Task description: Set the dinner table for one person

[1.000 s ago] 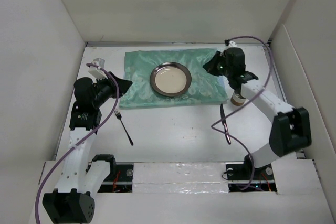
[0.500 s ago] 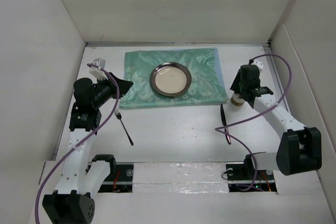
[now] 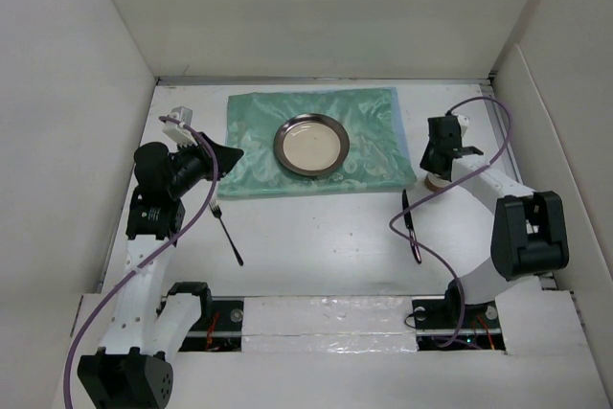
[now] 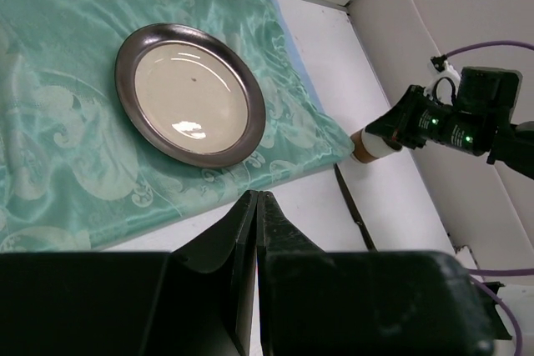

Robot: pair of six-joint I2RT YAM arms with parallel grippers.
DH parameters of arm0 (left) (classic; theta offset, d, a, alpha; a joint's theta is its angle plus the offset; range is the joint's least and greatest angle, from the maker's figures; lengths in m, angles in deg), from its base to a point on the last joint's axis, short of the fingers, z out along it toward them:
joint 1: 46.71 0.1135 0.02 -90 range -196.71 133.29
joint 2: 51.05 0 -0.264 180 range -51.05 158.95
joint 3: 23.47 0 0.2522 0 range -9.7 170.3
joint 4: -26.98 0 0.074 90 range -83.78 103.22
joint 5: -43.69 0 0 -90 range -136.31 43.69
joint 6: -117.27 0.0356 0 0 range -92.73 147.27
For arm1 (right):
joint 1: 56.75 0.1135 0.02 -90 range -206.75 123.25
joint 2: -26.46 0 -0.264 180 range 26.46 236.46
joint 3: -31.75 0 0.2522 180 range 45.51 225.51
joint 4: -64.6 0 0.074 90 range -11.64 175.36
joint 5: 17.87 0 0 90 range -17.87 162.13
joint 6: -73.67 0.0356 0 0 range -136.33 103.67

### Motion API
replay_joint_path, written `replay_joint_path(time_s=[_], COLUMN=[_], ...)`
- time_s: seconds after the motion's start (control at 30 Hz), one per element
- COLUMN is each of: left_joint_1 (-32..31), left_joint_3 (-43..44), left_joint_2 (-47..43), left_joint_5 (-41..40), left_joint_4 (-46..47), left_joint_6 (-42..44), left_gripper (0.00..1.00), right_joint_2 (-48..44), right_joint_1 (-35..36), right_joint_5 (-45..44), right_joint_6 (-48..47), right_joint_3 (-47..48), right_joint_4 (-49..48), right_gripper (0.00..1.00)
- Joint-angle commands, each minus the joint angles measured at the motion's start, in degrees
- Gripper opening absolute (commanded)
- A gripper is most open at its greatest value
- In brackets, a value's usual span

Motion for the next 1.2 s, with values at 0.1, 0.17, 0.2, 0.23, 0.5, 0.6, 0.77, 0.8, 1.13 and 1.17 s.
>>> replay_joint_path(time_s=[0.1, 0.17, 0.2, 0.23, 0.5, 0.6, 0.77, 0.8, 1.13, 1.17], left_joint_1=[0.0, 0.0, 0.0, 0.0, 0.0, 0.0, 0.0, 0.0, 0.0, 0.0], left_joint_3=[0.8, 0.8, 0.7, 0.7, 1.4, 1.3, 1.5, 1.4, 1.6, 1.6], left_joint_2=[-0.1, 0.7, 0.5, 0.6, 1.1, 1.4, 1.8, 1.6, 2.0, 2.4], left_joint_5=[2.1, 2.5, 2.9, 2.9, 0.5, 0.4, -0.3, -0.2, -0.5, -0.4], left_joint_4=[2.7, 2.7, 2.8, 2.8, 1.5, 1.5, 1.3, 1.3, 1.4, 1.4], left_joint_6=[-0.2, -0.2, -0.1, -0.1, 0.9, 0.9, 1.1, 1.1, 1.0, 1.0], left_gripper=[0.00, 0.00, 0.00, 0.00, 0.00, 0.00, 0.01, 0.01, 0.01, 0.01], right_joint_2=[-0.5, -1.0, -0.6, 1.0, 22.3, 29.7, 41.1, 45.5, 56.8, 56.5], right_joint_1=[2.0, 4.6, 5.1, 5.1, 9.4, 10.7, 11.8, 11.8, 10.6, 10.6], right_joint_5=[-12.3, -14.6, -13.6, -12.2, -5.8, -3.9, -1.6, -1.6, -0.9, -0.9], right_joint_6=[-0.4, -1.5, -3.6, -4.2, -13.2, -16.2, -19.1, -20.1, -20.6, -20.5], right_joint_3=[9.6, 11.8, 14.5, 16.4, 46.6, 56.3, 71.6, 77.5, 87.7, 87.2], right_joint_4=[0.0, -1.3, -2.5, -3.7, 5.2, 8.0, 12.8, 14.9, 19.0, 18.9], right_gripper=[0.00, 0.00, 0.00, 0.00, 0.00, 0.00, 0.00, 0.00, 0.00, 0.00])
